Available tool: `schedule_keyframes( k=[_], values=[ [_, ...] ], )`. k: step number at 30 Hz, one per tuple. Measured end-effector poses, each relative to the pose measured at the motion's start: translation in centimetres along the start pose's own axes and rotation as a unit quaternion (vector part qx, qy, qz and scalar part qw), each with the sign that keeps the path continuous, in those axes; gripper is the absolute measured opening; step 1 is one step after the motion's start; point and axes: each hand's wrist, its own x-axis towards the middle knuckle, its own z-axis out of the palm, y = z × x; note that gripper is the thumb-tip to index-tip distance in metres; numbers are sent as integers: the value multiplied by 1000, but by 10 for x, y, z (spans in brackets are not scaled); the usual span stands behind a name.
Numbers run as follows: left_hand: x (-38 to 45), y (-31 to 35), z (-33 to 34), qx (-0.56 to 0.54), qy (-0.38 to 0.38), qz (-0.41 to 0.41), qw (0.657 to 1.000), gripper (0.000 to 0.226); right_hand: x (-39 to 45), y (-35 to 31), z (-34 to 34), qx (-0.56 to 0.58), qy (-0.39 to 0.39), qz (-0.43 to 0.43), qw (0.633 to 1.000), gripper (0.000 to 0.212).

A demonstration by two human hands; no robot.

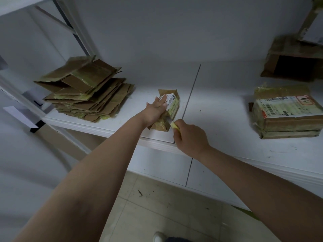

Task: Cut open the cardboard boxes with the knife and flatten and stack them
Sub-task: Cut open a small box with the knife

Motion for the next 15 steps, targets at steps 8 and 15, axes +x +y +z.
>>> schedule_keyframes(
  k=[8,15],
  values=[
    [2,-1,2,28,-5,15,999,52,-3,-2,8,-18,13,-27,999,28],
    [13,-13,5,42,-4,8,999,53,0,-1,11,-44,2,-37,998,27]
  ],
)
